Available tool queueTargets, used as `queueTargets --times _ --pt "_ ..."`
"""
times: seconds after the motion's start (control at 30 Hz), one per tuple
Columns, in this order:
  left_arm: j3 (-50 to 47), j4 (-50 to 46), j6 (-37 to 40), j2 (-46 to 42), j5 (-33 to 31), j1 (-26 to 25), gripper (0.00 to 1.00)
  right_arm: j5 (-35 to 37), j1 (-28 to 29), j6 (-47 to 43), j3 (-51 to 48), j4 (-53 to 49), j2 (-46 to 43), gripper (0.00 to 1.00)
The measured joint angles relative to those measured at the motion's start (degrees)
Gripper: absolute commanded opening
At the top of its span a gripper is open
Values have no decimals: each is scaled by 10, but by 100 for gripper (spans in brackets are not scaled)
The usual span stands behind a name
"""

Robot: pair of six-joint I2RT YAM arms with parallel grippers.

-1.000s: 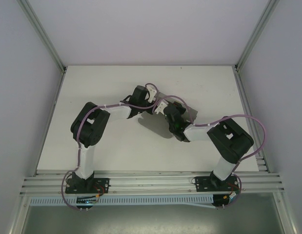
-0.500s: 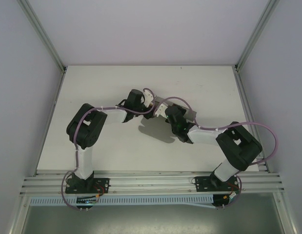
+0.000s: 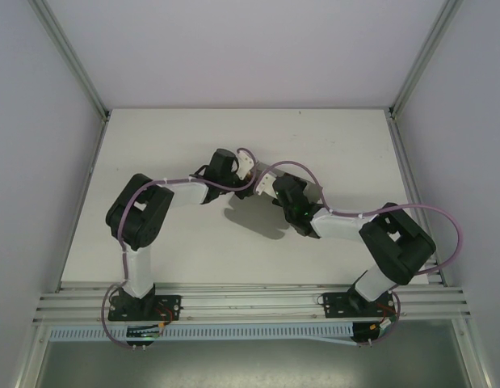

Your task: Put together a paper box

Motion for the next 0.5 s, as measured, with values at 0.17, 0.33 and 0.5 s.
queueTargets --times 0.17,0.33,0.5 --pt "18 -1 -26 13 -12 0 19 6 0 8 5 -3 5 0" --pt "42 2 -45 34 -62 -4 8 11 1 14 11 -2 12 0" --pt "64 6 -45 50 -127 -23 2 14 3 24 16 -2 18 0"
